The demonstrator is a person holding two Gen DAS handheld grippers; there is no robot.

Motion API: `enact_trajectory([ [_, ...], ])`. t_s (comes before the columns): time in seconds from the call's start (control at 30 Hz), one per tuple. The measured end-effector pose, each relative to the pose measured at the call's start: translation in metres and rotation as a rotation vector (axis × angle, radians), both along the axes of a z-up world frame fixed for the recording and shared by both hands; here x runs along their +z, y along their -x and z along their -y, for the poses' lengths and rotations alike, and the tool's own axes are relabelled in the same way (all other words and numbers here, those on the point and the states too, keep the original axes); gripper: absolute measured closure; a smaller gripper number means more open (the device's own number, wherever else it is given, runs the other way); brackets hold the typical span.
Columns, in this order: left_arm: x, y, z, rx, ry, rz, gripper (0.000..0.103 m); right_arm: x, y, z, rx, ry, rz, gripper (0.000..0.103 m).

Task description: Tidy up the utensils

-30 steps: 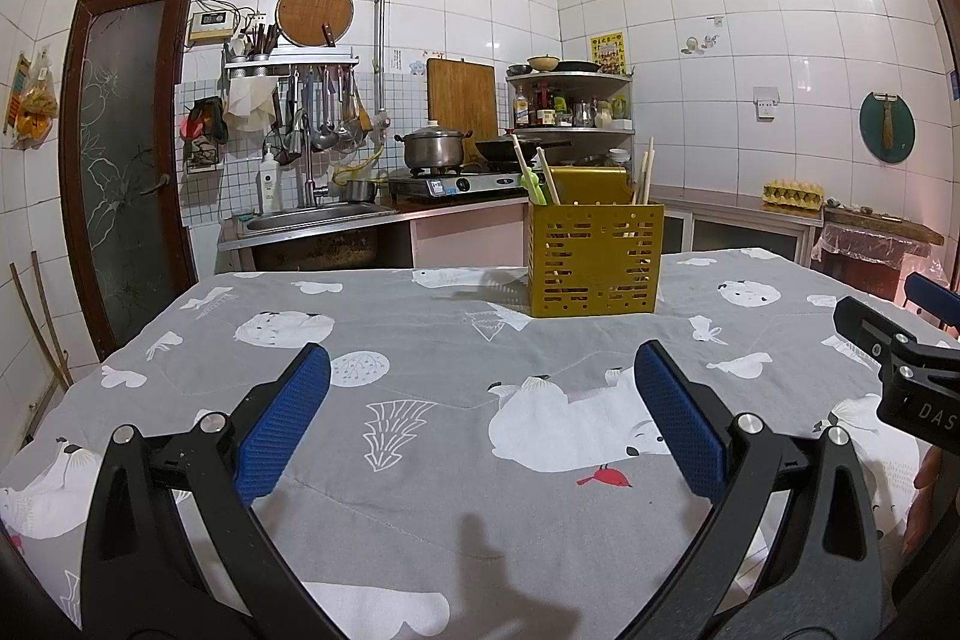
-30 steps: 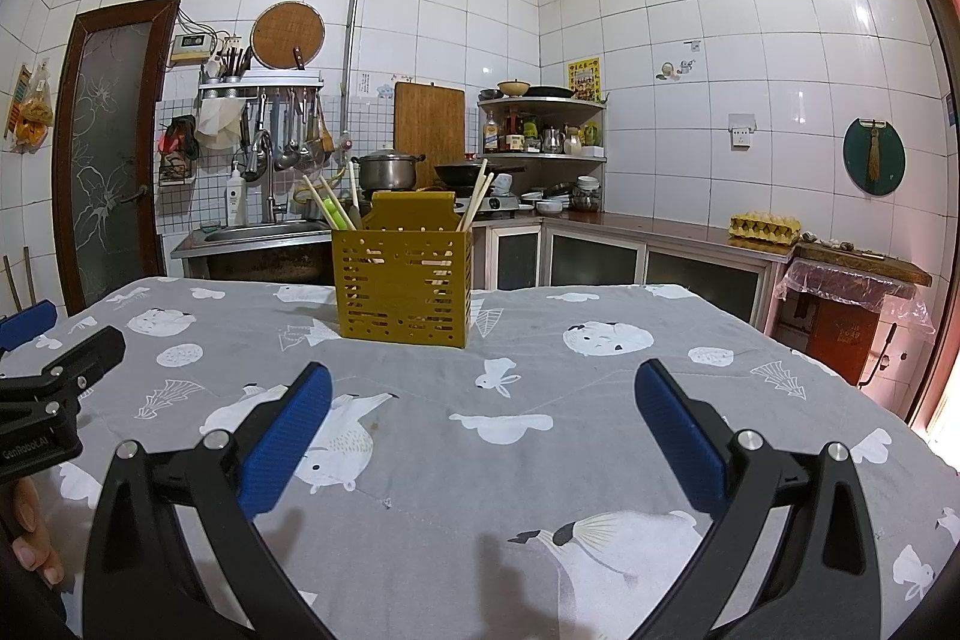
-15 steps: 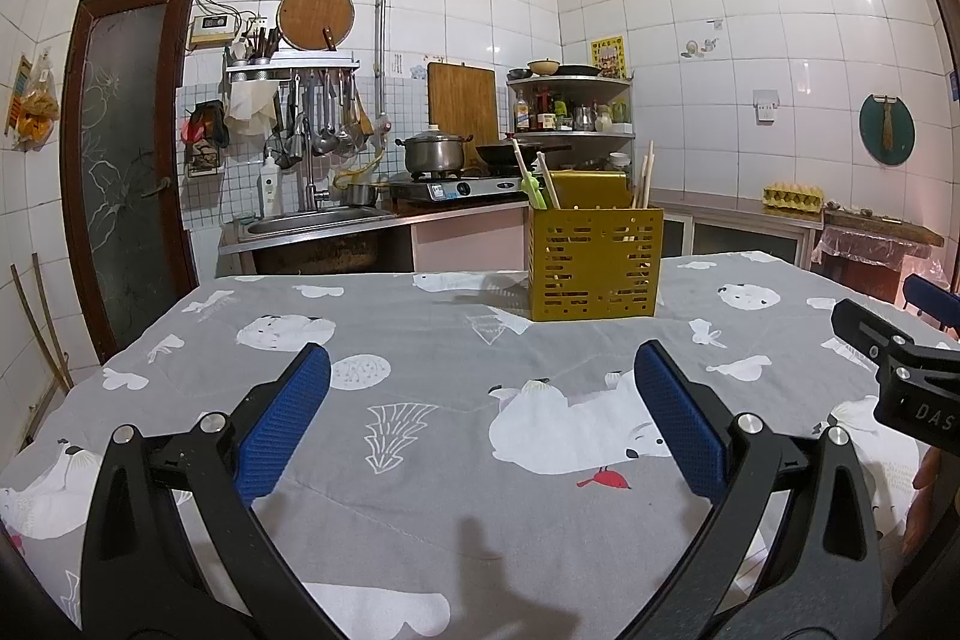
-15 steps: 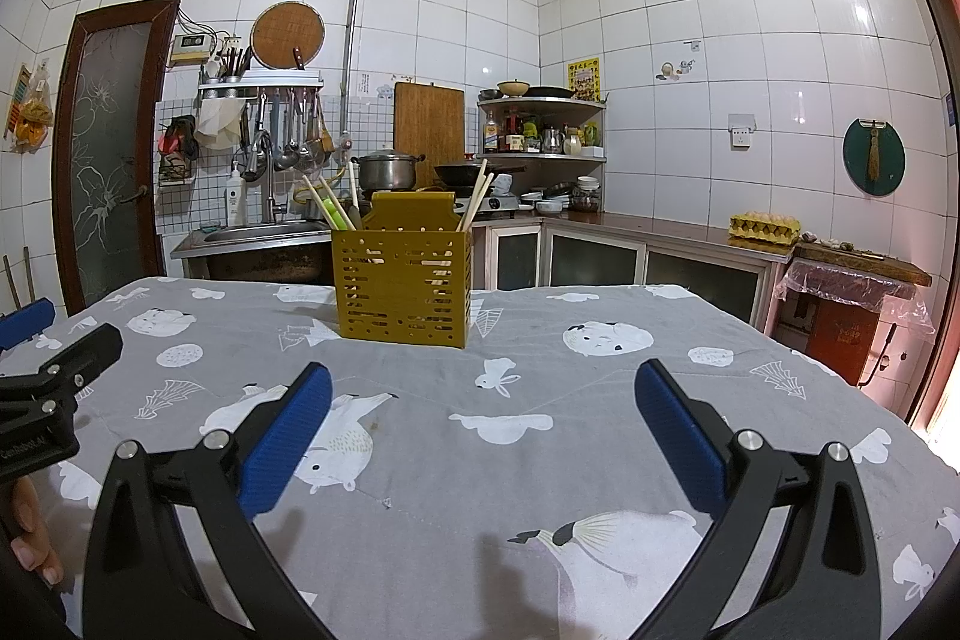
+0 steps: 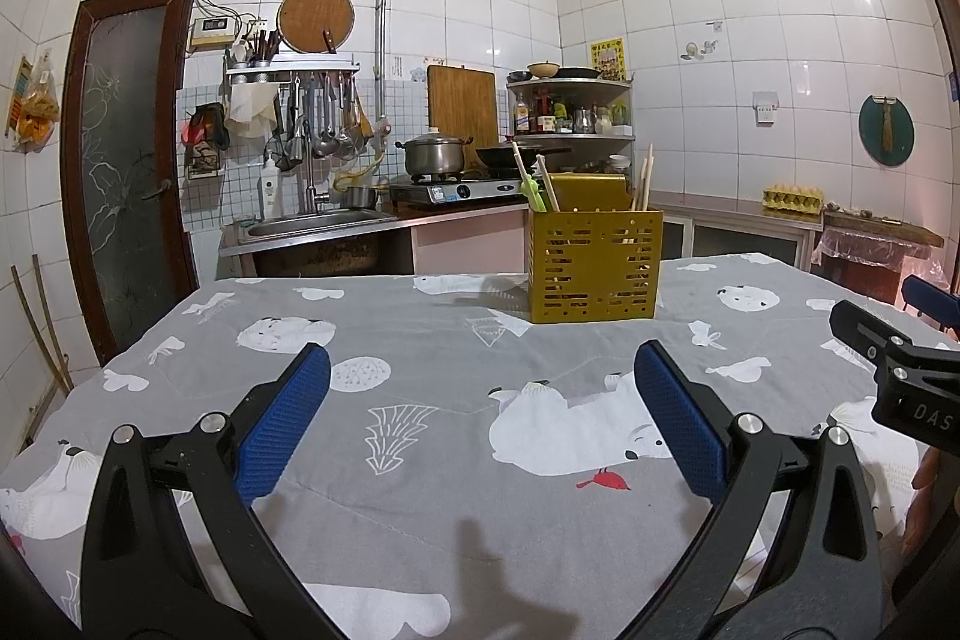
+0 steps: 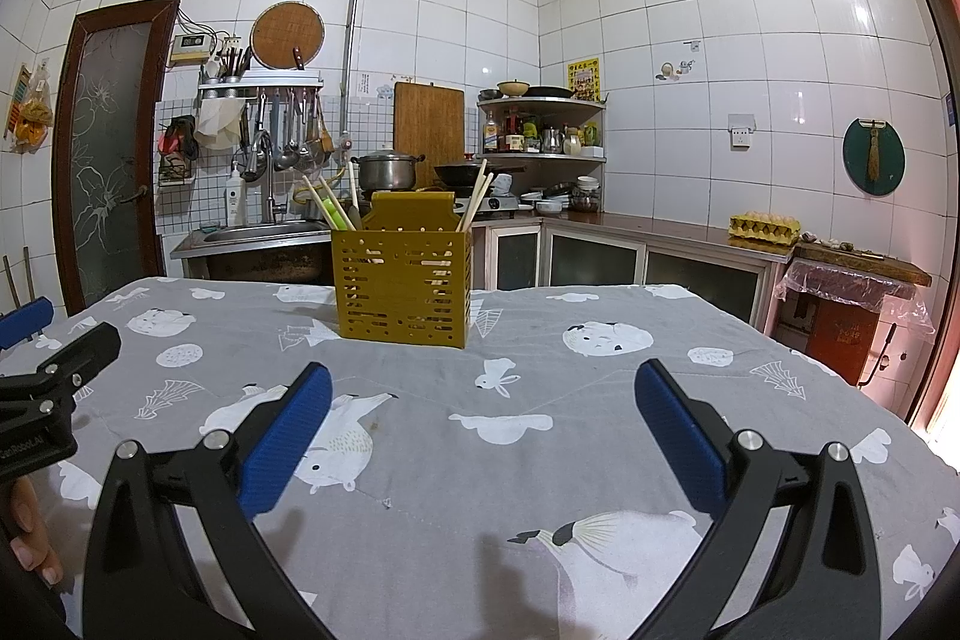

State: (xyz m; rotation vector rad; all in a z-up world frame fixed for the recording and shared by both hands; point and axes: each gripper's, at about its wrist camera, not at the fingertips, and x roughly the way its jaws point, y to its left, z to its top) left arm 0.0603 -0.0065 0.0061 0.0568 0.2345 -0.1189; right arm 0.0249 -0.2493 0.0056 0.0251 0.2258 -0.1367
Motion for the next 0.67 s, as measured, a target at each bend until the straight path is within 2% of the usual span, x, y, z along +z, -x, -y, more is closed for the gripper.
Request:
enact_trajectory([
  [0.67,0.0014,0.0009,0.0006,-0.001,0.001,-0.003,0.005,-0.0001,-0.0006,-0.0001,0.000,0.001,0.000,0.004],
])
